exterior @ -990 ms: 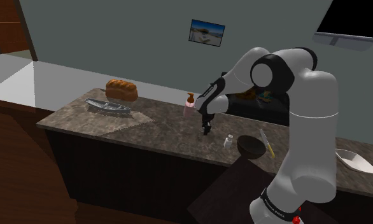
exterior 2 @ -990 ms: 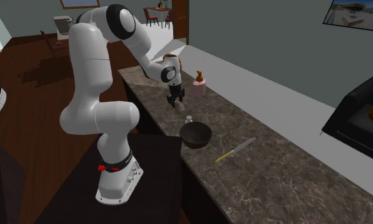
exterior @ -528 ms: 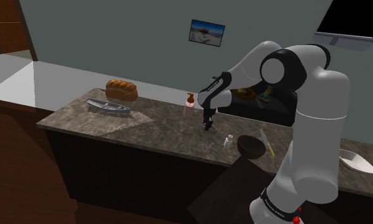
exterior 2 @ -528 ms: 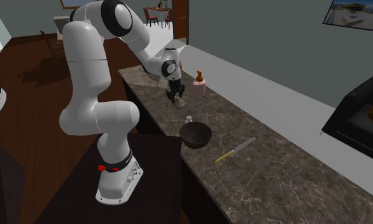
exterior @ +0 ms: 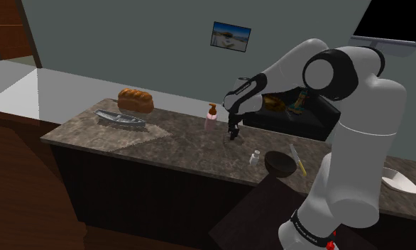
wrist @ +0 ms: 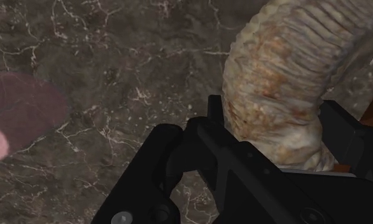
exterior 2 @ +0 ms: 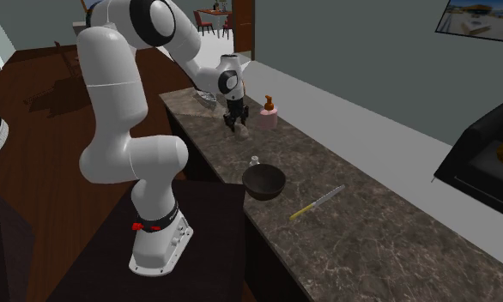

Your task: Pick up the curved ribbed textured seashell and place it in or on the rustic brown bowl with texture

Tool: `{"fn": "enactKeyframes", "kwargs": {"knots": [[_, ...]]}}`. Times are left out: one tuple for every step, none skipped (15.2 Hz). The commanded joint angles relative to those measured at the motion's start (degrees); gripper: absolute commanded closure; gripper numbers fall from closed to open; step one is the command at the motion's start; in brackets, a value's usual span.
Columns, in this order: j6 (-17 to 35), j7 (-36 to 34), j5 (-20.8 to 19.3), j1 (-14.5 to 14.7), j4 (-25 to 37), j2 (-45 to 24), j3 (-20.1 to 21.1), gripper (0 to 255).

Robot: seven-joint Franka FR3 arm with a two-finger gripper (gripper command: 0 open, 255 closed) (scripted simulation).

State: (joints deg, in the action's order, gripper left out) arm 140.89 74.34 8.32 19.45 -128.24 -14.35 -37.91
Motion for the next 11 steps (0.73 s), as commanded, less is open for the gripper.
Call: {"fn": "enactKeyframes", "kwargs": {"knots": [[-1.48, -0.90, -1.56, 0.55, 0.18, 1.63, -0.79, 255], [-2.15, -1.31, -2.20, 0.78, 0.33, 2.29, -1.06, 255], [-2.83, -1.71, -2.83, 1.00, 0.50, 2.95, -1.32, 255], [-3.52, -2.11, -3.45, 1.20, 0.68, 3.60, -1.55, 255], [-4.21, -2.50, -4.06, 1.39, 0.87, 4.24, -1.76, 255], [-4.91, -2.88, -4.65, 1.56, 1.08, 4.88, -1.96, 255], [-5.61, -3.26, -5.23, 1.73, 1.30, 5.51, -2.14, 255], [-6.32, -3.62, -5.80, 1.88, 1.54, 6.12, -2.29, 255], [-7.04, -3.98, -6.35, 2.02, 1.79, 6.73, -2.43, 255], [-7.69, -4.28, -6.83, 2.14, 2.03, 7.27, -2.55, 255], [-7.33, -4.30, -8.35, 1.97, 0.29, 9.10, -3.27, 255]]}}
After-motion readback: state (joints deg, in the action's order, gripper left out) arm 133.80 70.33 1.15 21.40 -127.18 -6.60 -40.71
